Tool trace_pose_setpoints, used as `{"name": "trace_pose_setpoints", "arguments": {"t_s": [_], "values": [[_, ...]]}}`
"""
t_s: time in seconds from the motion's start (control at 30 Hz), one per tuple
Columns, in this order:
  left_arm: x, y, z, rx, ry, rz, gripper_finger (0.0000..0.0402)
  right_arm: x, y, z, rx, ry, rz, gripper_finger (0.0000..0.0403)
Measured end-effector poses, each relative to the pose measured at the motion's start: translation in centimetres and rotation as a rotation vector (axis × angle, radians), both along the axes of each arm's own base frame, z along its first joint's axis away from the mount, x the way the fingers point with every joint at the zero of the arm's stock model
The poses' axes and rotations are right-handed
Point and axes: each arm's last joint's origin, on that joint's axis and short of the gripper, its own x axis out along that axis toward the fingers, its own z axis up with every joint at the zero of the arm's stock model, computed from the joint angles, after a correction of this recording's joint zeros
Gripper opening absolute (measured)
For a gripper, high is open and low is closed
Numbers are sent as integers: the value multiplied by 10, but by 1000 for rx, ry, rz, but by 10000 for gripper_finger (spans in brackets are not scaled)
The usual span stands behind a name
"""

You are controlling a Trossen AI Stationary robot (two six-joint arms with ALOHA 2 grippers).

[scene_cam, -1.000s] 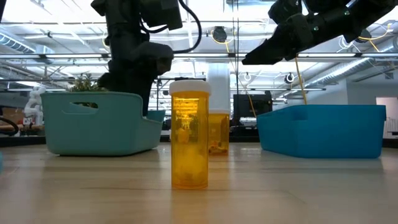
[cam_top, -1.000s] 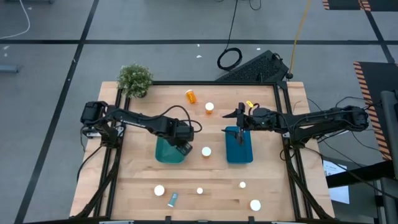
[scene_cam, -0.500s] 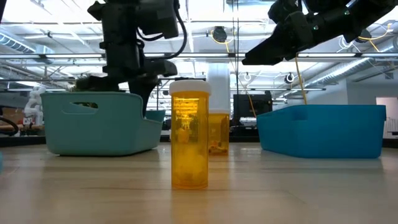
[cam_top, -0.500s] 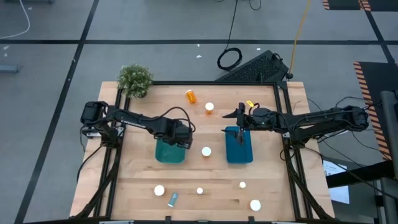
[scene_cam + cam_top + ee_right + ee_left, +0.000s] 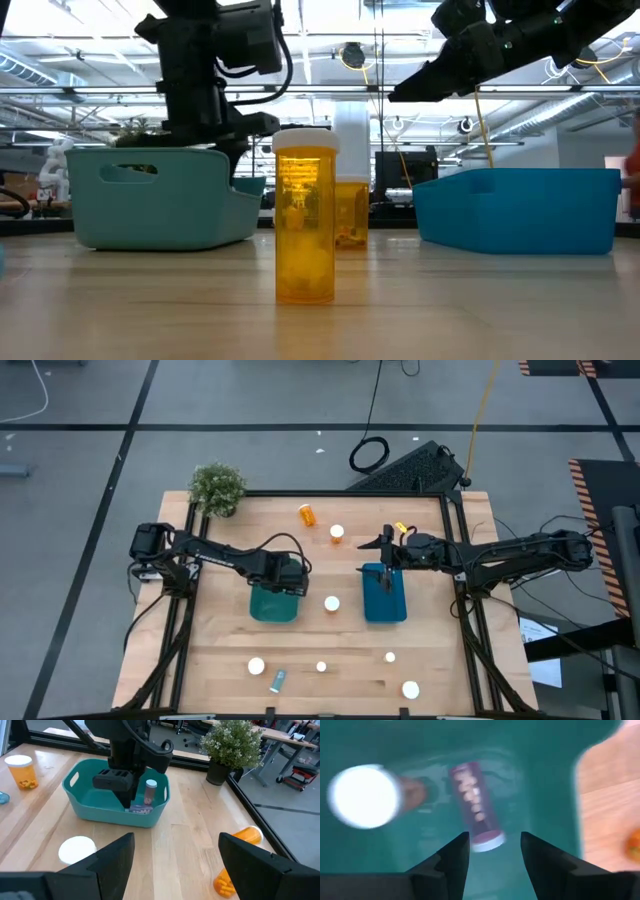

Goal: Pick and place medicine bottles into bin by pill shape (circle, oval)
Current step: Put the small pink pill bottle into the green bin

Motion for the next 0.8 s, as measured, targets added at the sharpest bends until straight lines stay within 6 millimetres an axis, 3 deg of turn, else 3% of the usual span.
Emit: {"name": "trace_pose_setpoints", "arguments": {"t_s": [0.4,0.8], "values": [[-9,2,-17,17,12,27,181,0,0,1,2,-16,-1,281],[-6,2,-18,56,-23,-20,181,0,0,1,2,-16,-1,281]]}}
